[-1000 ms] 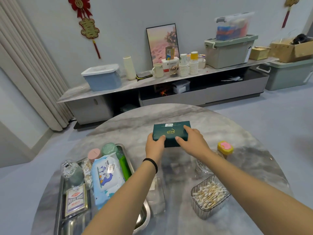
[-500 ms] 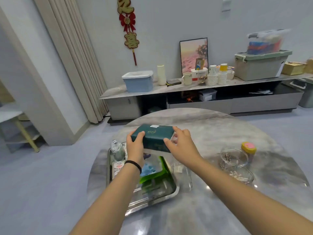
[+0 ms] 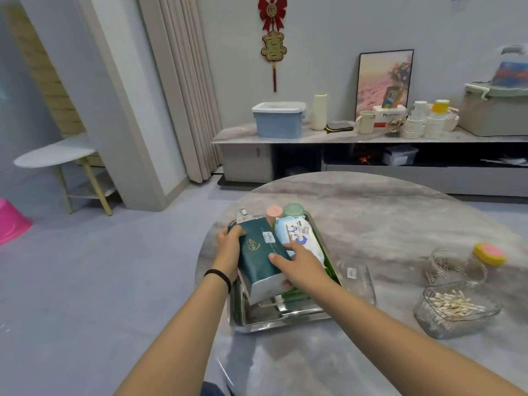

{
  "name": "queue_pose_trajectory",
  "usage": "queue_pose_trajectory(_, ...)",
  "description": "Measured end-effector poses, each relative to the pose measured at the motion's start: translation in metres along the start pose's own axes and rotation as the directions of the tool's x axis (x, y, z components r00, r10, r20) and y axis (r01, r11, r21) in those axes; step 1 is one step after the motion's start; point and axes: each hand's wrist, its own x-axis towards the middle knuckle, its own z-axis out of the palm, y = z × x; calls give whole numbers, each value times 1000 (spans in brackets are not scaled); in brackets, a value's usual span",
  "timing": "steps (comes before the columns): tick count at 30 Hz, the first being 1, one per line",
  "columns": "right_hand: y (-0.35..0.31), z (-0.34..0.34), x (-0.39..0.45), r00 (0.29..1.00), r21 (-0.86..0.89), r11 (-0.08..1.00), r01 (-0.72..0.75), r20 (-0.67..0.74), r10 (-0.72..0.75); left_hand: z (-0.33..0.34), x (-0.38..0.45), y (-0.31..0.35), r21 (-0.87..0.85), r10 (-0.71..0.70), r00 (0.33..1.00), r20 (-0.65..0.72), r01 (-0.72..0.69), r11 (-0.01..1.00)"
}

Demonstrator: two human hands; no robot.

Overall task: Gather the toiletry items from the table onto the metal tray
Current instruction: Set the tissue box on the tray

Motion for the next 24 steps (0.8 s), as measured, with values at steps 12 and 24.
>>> queue_pose_trajectory(12,14,9,9,977,-71,978,-197,71,202,-23,-3,-21,281,-269,955,127,226,933)
queue_pose_trajectory(24,24,22,7,992,-260,959,-112,-86,93,-34,3,-24,424,-142,980,140,70,903)
